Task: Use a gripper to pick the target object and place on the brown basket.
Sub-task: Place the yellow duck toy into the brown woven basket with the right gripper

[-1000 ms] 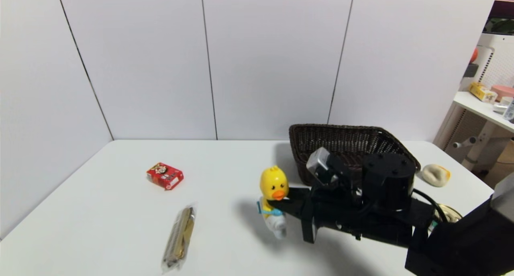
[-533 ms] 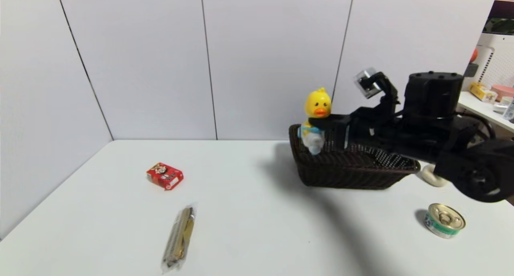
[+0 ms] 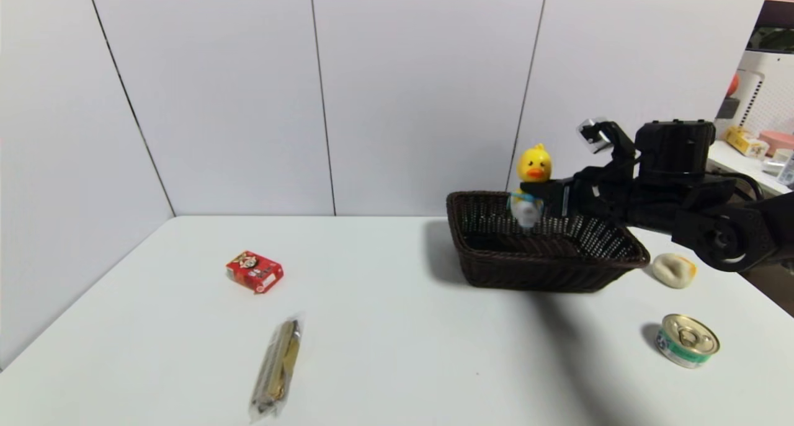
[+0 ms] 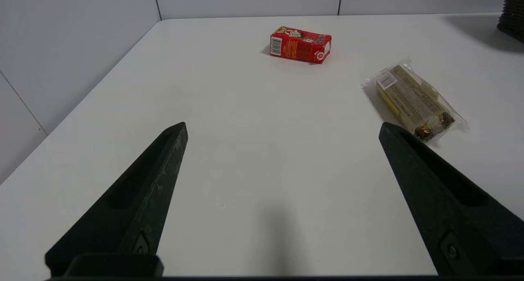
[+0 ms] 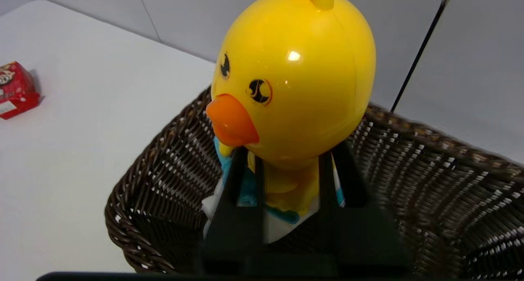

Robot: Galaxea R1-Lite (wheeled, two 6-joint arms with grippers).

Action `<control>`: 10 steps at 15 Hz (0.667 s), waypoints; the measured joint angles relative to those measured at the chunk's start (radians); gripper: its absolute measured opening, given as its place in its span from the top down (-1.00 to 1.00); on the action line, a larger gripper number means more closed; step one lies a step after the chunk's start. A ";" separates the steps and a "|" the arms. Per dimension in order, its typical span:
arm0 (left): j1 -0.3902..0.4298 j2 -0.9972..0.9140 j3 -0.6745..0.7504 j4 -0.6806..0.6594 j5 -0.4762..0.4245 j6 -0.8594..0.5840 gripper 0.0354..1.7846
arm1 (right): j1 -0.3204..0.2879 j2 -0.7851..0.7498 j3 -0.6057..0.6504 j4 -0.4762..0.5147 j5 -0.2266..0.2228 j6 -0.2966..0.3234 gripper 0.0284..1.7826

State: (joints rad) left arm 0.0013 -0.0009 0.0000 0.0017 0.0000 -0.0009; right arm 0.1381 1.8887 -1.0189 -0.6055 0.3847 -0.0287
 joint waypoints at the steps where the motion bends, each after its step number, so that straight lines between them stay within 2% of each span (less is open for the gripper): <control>1: 0.000 0.000 0.000 0.000 0.000 0.000 -0.89 | -0.002 0.007 0.000 0.016 0.000 0.001 0.37; 4: 0.000 0.000 0.000 0.000 0.000 0.000 -0.89 | -0.006 0.008 0.019 0.031 0.003 -0.001 -0.06; 7: 0.000 0.000 0.000 0.000 0.000 0.000 -0.89 | -0.011 -0.017 0.034 0.037 0.000 -0.008 -0.33; 10: 0.000 0.000 0.000 0.000 0.000 0.000 -0.89 | -0.018 -0.090 0.044 0.095 -0.008 -0.023 -0.52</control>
State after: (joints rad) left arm 0.0013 -0.0009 0.0000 0.0019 0.0000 -0.0009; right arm 0.1198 1.7987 -0.9751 -0.5104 0.3766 -0.0513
